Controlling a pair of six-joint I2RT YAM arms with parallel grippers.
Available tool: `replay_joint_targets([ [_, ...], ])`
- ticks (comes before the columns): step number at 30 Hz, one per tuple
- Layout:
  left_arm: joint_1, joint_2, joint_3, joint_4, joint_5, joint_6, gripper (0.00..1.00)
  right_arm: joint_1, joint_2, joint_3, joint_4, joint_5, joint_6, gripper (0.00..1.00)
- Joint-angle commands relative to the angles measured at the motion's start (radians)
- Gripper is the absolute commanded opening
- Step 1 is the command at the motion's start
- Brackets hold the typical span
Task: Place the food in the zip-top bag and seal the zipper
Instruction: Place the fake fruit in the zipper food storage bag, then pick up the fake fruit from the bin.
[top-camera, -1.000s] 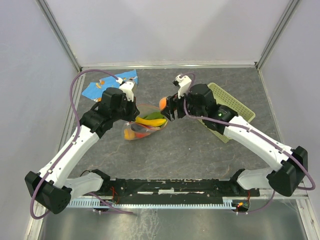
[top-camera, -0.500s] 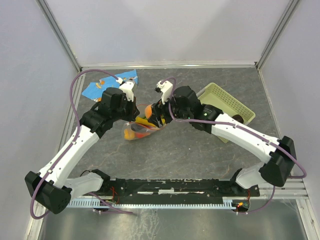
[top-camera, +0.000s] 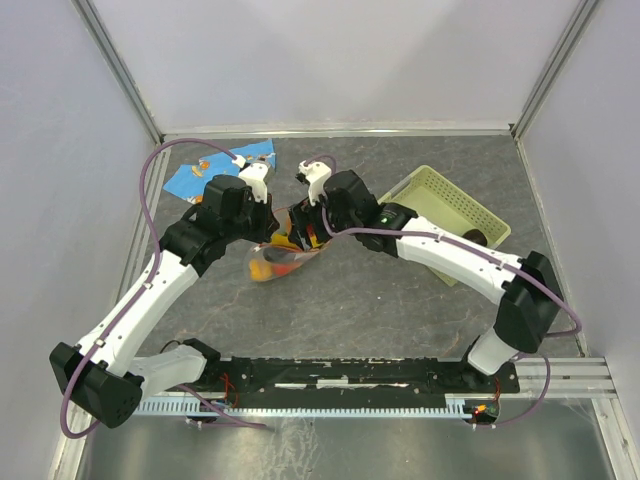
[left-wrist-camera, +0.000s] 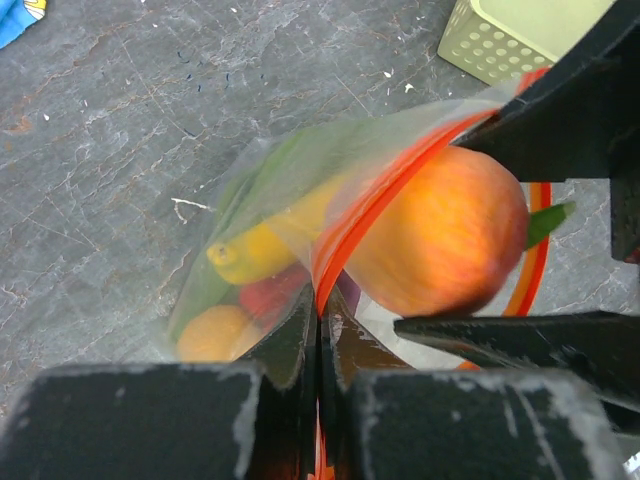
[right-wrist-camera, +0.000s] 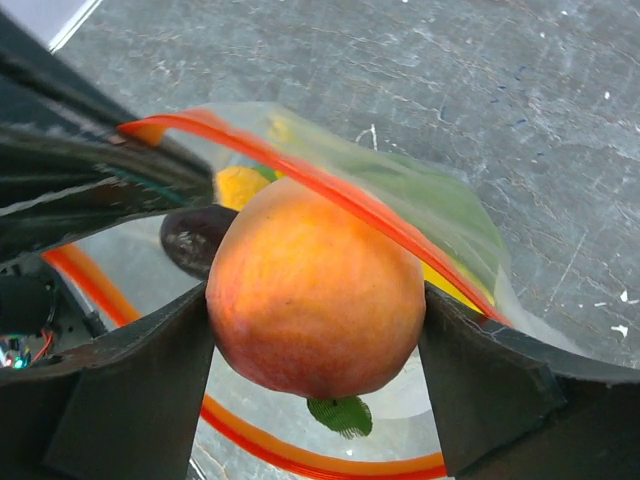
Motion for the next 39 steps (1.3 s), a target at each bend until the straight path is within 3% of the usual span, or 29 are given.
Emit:
replay_joint_targets([
  [1, 0.006, -0.015, -0.002, 0.059, 0.026, 0.036, 0.03, 0.005, 0.027, 0.048, 0.035, 0.107, 0.046, 0.87],
  [7, 0.006, -0.017, -0.002, 0.058, 0.025, 0.037, 0.03, 0.005, 0.054, 0.045, 0.065, 0.129, 0.076, 0.94],
  [15, 0.006, -0.019, -0.002, 0.057, 0.023, 0.036, 0.03, 0.004, -0.007, 0.026, 0.082, 0.101, 0.043, 0.95],
  [24, 0.006, -0.018, -0.002, 0.057, 0.020, 0.035, 0.03, 0.001, -0.133, 0.014, -0.049, 0.124, -0.078, 0.96],
  [30, 0.005, -0.014, -0.003, 0.057, 0.020, 0.036, 0.03, -0.031, -0.195, 0.000, -0.216, 0.240, -0.102, 0.98],
  [39, 0.006, -0.006, -0.004, 0.059, 0.025, 0.033, 0.03, -0.120, -0.299, -0.140, -0.341, 0.516, 0.027, 0.99],
])
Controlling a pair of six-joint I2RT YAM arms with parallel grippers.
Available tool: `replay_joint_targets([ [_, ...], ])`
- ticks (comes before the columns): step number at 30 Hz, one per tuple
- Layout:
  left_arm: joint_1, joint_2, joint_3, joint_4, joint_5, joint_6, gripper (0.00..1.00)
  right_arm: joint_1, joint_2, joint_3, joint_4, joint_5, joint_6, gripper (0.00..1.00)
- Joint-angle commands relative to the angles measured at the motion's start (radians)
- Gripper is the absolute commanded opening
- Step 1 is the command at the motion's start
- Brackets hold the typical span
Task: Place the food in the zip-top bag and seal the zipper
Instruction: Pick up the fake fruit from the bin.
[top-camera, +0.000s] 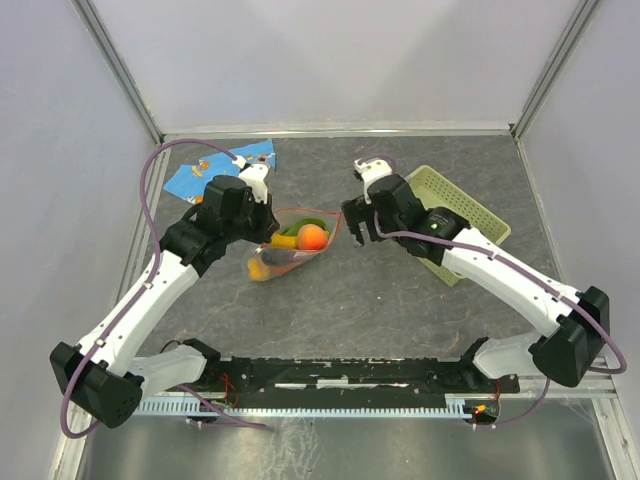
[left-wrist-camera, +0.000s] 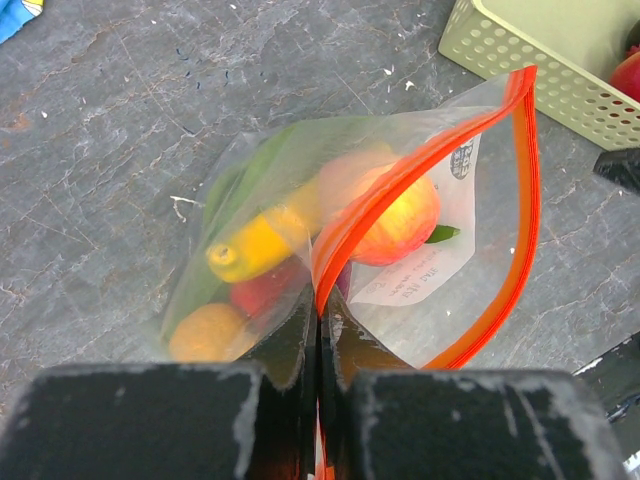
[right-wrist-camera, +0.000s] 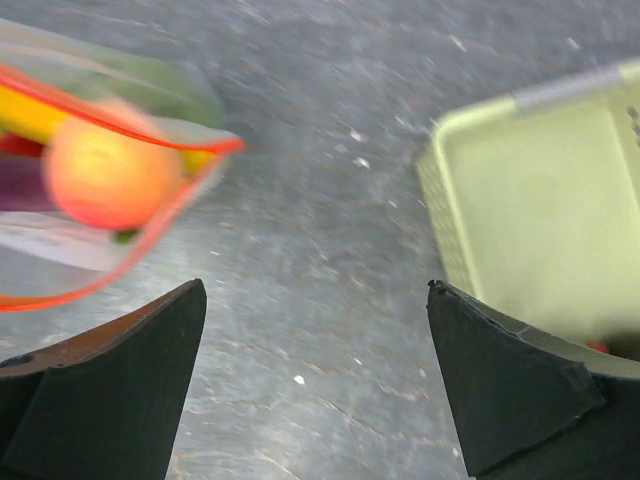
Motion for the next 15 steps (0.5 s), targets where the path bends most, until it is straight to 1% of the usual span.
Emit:
replay_joint_targets([
  [1, 0.004, -0.004, -0.001, 0.058, 0.024, 0.032, 0.03, -0.057, -0.075, -0.070, -0.083, 0.175, 0.083, 0.99],
  [4, 0.004, -0.005, 0.000, 0.058, 0.024, 0.033, 0.03, -0.133, -0.106, -0.131, -0.110, 0.179, 0.141, 0.99],
  [8, 0.004, -0.004, -0.001, 0.059, 0.028, 0.032, 0.03, -0.221, -0.142, -0.220, -0.099, 0.189, 0.185, 0.99],
  [15, 0.004, -0.003, -0.002, 0.061, 0.035, 0.032, 0.03, -0.337, -0.114, -0.282, -0.090, 0.239, 0.230, 0.99],
])
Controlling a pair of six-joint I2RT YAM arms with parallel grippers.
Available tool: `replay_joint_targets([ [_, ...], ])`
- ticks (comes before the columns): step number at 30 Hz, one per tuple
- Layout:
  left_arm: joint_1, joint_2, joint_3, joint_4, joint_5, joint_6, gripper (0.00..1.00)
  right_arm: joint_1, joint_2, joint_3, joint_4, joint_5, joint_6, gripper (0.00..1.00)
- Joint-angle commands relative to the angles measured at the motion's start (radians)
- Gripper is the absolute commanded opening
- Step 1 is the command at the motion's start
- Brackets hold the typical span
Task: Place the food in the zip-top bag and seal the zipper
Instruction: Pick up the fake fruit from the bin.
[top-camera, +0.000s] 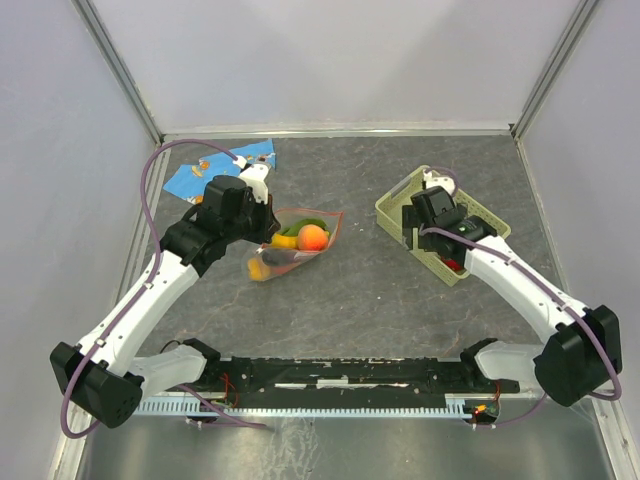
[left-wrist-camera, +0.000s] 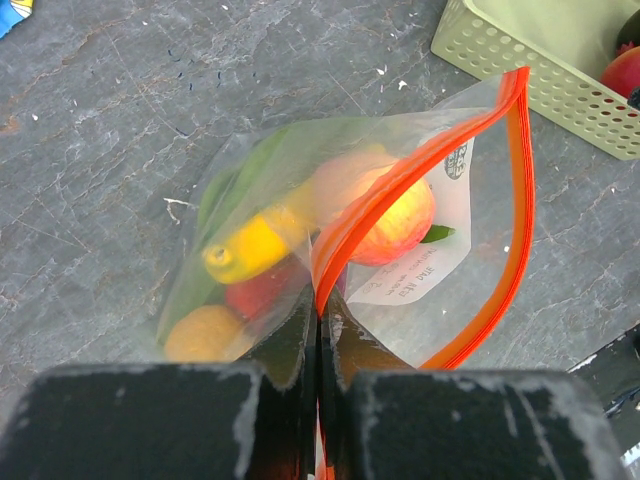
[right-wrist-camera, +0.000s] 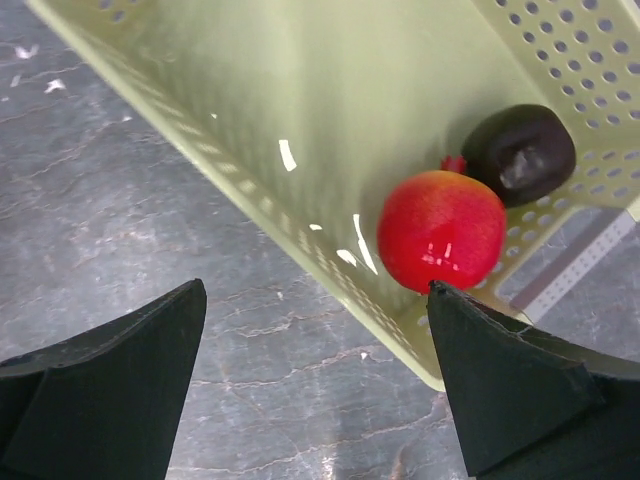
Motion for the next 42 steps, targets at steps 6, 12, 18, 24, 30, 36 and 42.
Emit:
replay_joint_targets([
  [6, 0.005, -0.005, 0.000, 0.055, 0.018, 0.032, 0.03, -0.146, 0.010, -0.048, 0.071, 0.017, 0.099, 1.00],
  [12, 0.004, -0.004, 0.000, 0.055, 0.021, 0.032, 0.03, -0.259, 0.042, -0.088, 0.083, -0.020, 0.173, 0.96],
  [18, 0.004, -0.004, 0.000, 0.055, 0.020, 0.032, 0.03, -0.318, 0.106, -0.125, 0.143, -0.032, 0.194, 0.94],
  [24, 0.005, -0.002, 0.000, 0.055, 0.020, 0.032, 0.03, -0.378, 0.176, -0.170, 0.216, -0.072, 0.203, 0.94],
  [30, 0.005, 0.000, 0.000, 0.053, 0.021, 0.032, 0.03, -0.390, 0.220, -0.183, 0.251, -0.119, 0.193, 0.92],
  [36, 0.005, -0.002, 0.000, 0.054, 0.021, 0.032, 0.03, -0.390, 0.197, -0.187, 0.251, -0.150, 0.184, 0.84],
  [42, 0.004, 0.000, 0.000, 0.054, 0.019, 0.032, 0.03, -0.388, 0.113, -0.158, 0.208, -0.171, 0.141, 0.77],
])
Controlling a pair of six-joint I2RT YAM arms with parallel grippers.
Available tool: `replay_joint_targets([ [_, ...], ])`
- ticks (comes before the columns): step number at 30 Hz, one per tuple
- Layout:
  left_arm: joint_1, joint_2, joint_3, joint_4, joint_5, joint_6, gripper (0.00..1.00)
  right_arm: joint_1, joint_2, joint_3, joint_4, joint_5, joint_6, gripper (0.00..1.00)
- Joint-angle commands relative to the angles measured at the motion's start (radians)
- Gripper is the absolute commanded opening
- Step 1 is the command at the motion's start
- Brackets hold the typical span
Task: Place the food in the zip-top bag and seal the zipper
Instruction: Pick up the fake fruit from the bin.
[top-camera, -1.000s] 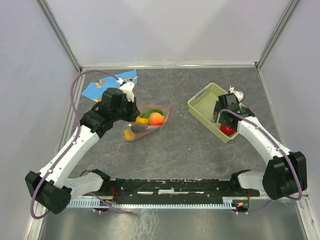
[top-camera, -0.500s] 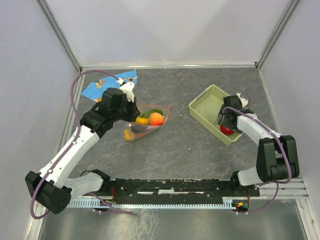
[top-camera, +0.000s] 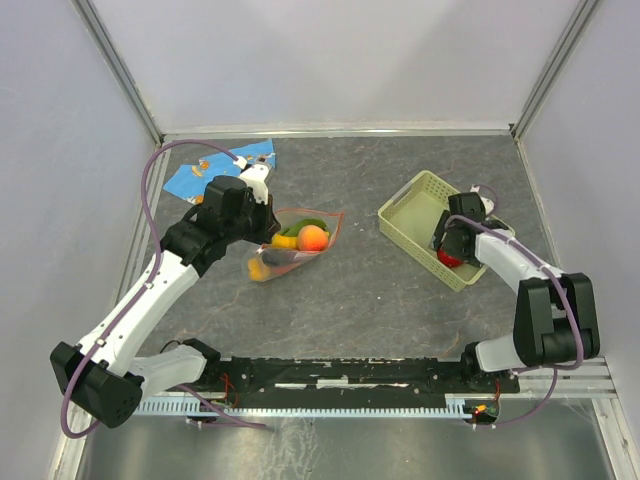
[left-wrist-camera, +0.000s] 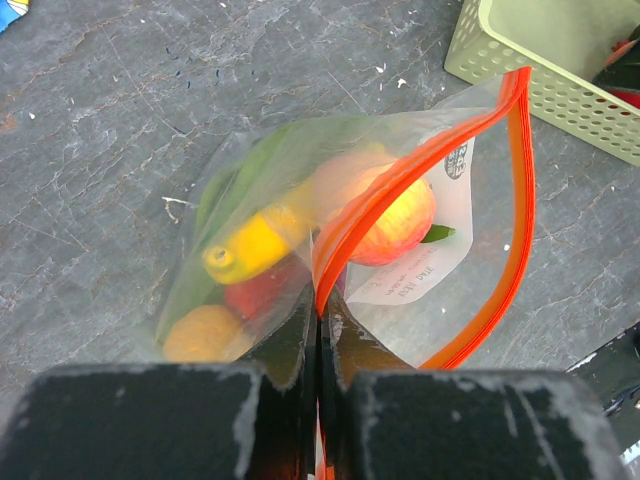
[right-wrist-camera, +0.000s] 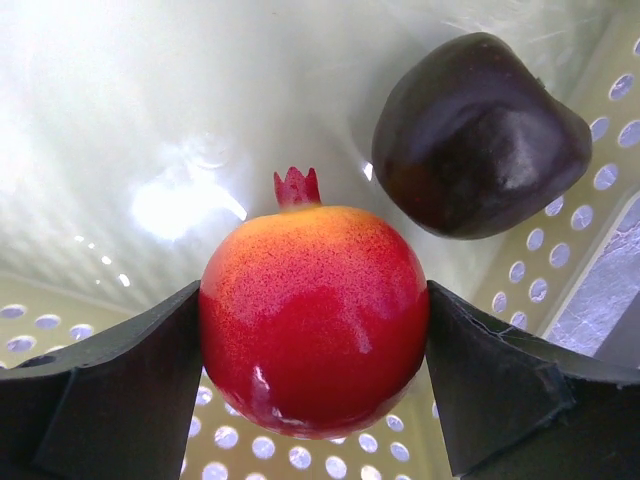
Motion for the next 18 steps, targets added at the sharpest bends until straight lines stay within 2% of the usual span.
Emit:
replay_joint_targets([
  [1, 0.004, 0.000, 0.004, 0.053, 0.016, 0.032, 0.03, -0.002, -0.098, 0.033, -0.016, -0.031, -0.028, 0.76],
  [8, 0.004, 0.004, 0.004, 0.053, 0.016, 0.033, 0.03, 0.066, -0.229, 0.079, -0.026, -0.043, -0.060, 0.75],
  [18, 0.005, 0.009, 0.005, 0.052, 0.018, 0.032, 0.03, 0.305, -0.315, 0.187, 0.032, -0.010, -0.107, 0.75],
])
